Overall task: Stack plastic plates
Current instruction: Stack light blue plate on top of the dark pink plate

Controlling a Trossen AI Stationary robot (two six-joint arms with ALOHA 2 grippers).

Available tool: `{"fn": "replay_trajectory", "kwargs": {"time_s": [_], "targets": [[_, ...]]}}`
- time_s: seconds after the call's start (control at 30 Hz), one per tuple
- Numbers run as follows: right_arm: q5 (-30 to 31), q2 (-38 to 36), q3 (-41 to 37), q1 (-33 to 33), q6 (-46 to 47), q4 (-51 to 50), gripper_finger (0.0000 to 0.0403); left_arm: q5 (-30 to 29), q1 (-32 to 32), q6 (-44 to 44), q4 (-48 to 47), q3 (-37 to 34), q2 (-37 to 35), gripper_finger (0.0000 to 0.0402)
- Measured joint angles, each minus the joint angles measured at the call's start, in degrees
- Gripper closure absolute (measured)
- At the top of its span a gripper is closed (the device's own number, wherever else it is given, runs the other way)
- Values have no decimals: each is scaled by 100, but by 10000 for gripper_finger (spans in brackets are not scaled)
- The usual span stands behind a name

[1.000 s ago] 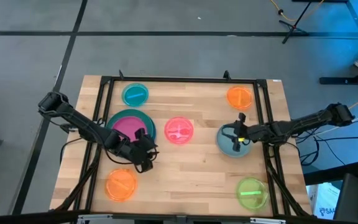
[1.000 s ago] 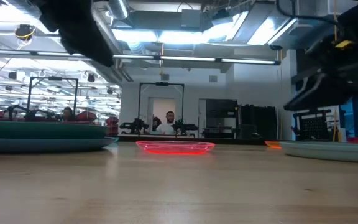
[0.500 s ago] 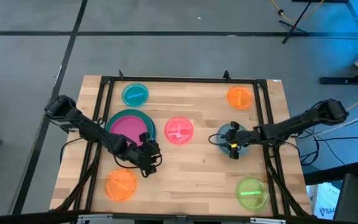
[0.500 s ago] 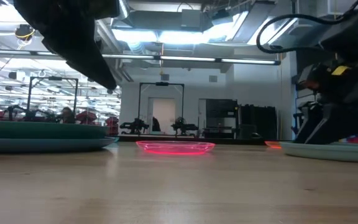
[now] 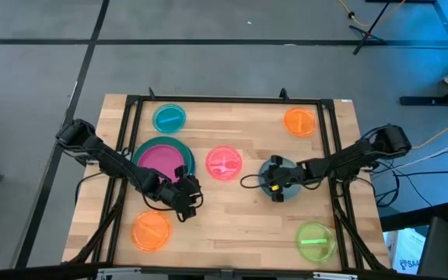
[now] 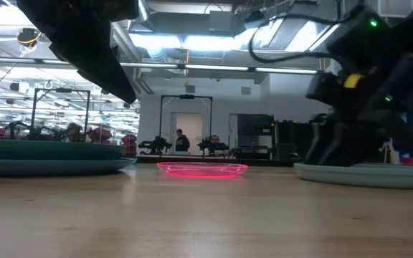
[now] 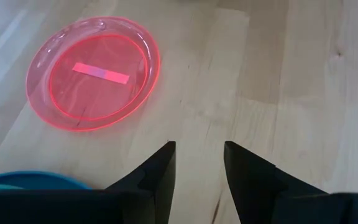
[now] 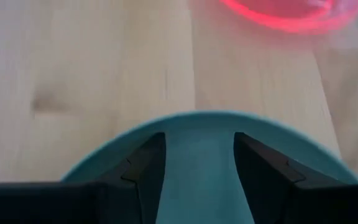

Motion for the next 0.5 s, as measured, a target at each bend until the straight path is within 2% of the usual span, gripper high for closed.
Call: {"fn": "replay_trajectory", "kwargs": {"time_s": [0.1,0.2,0.37,0.5], "targets": [[1,129,399,0,-308,-91,221,0,0,0,1,0,0,272],[28,29,811,0,-628,-757,221,-52,0,2,10,0,0,272],[251,-505,1285,-58,-780,-2112,221,-569,-35,-3,94,0,0,272],[247,-1015,1253,-354,-746,-2801,221,-835,-105,59,356,0,0,272]]}}
